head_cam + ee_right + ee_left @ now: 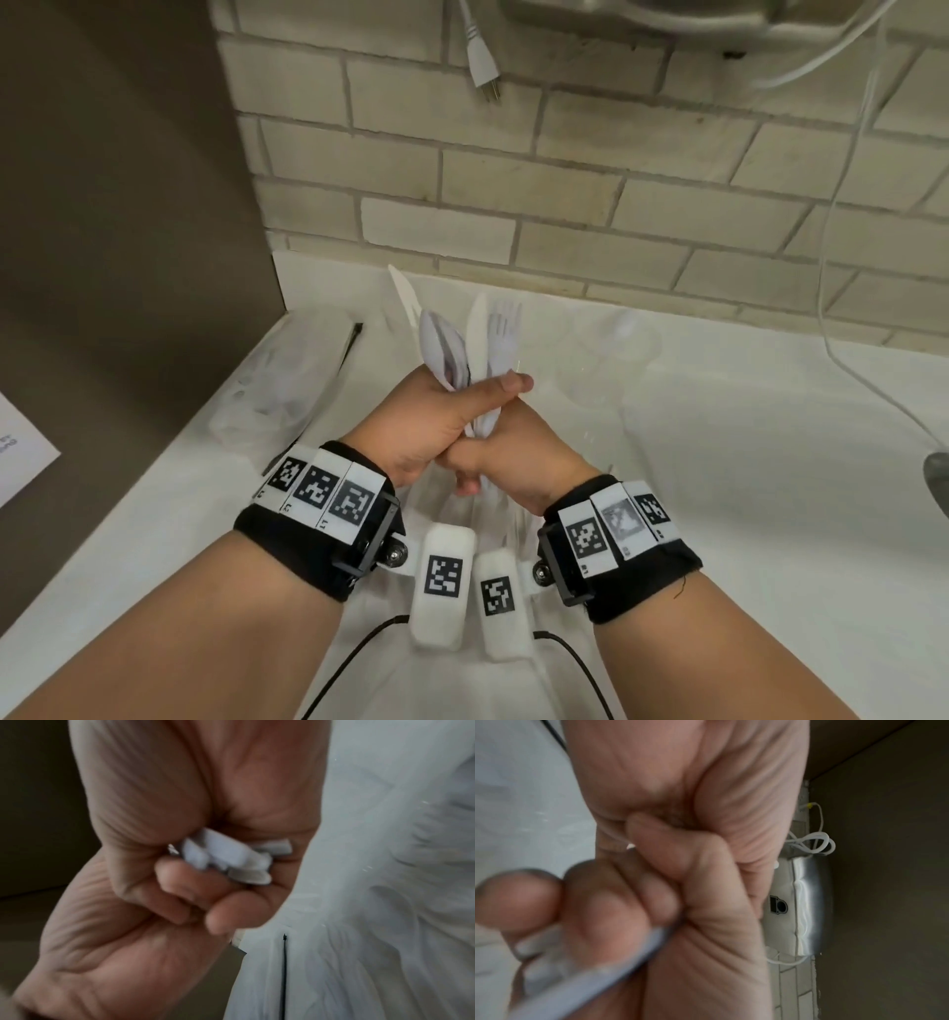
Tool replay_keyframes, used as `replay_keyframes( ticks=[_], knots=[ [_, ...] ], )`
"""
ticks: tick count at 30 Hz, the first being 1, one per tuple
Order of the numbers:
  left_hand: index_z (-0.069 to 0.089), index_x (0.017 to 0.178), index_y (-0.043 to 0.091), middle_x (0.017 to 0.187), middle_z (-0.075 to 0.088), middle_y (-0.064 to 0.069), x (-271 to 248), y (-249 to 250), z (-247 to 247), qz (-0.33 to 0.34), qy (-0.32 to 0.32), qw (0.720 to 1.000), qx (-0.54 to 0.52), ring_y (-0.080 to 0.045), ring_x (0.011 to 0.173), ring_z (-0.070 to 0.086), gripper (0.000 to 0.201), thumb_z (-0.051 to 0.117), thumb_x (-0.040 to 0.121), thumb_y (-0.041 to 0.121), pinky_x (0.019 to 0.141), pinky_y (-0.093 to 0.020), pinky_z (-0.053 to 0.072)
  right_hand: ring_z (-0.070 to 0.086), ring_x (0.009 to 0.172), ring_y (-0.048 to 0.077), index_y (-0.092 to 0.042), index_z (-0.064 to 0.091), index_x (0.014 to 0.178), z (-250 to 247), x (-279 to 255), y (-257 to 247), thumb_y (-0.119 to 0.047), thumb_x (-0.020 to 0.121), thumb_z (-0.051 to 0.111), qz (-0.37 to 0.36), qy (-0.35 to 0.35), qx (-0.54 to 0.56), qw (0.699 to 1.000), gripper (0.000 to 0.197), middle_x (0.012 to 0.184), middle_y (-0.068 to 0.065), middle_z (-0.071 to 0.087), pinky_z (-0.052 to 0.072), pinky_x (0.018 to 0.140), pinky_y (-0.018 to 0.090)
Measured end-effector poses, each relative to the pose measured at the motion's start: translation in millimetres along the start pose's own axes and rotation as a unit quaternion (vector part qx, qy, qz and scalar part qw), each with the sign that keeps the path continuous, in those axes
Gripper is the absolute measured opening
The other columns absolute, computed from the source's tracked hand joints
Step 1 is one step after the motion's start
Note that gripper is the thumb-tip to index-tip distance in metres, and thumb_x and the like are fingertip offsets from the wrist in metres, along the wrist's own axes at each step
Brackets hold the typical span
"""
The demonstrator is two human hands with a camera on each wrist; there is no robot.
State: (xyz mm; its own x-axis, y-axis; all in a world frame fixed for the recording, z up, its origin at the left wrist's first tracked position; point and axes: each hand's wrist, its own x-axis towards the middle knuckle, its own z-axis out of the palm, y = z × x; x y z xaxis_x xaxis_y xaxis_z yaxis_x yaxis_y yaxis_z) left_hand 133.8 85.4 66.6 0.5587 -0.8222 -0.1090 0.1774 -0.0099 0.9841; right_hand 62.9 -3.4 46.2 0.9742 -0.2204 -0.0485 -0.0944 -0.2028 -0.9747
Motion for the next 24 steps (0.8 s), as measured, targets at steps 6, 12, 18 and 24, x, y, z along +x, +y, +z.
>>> replay_keyframes(
  ticks=[6,12,18,24],
  knots=[
    [0.07,0.104,0.004,0.106,0.074,-0.004,-1,-1,-11,0.014,-0.005,1.0,-0.02,-0.035,0.099,0.068,0.038,0.057,0.088,0.037,0.083,-0.044,0.056,0.07,0.079,0.016,-0.012,0.069,0.094,-5,1,1,-0.015,0.073,0.077,-0.003,-0.02,-0.067,0.998,0.022,0.089,0.01,0.073,0.056,0.079,0.03],
    [0.056,0.075,0.005,0.061,0.053,-0.006,8,-9,-29,0.029,0.082,0.979,-0.184,-0.023,0.062,0.058,0.024,0.054,0.094,0.019,0.082,-0.045,0.055,0.063,0.07,0.006,-0.022,0.069,0.076,-37,11,-24,-0.043,0.069,0.081,-0.039,0.245,-0.064,0.967,0.025,0.074,-0.01,0.069,0.055,0.073,0.029],
    [0.058,0.077,0.01,0.066,0.051,-0.001,10,-21,-26,0.029,0.001,0.993,-0.112,-0.015,0.054,0.05,0.022,0.061,0.088,0.029,0.059,-0.03,0.046,0.055,0.05,0.004,-0.012,0.058,0.07,-22,27,-52,-0.032,0.085,0.071,-0.046,0.158,-0.105,0.981,0.028,0.063,0.0,0.059,0.045,0.054,0.02],
    [0.062,0.099,0.01,0.079,0.06,0.0,10,-31,-42,0.019,-0.059,0.983,-0.173,-0.02,0.072,0.064,0.057,0.076,0.066,0.054,0.066,-0.033,0.053,0.052,0.05,0.01,0.0,0.06,0.082,-22,32,-44,-0.02,0.091,0.065,-0.024,0.147,0.001,0.989,0.023,0.058,-0.001,0.062,0.044,0.053,0.026]
  ],
)
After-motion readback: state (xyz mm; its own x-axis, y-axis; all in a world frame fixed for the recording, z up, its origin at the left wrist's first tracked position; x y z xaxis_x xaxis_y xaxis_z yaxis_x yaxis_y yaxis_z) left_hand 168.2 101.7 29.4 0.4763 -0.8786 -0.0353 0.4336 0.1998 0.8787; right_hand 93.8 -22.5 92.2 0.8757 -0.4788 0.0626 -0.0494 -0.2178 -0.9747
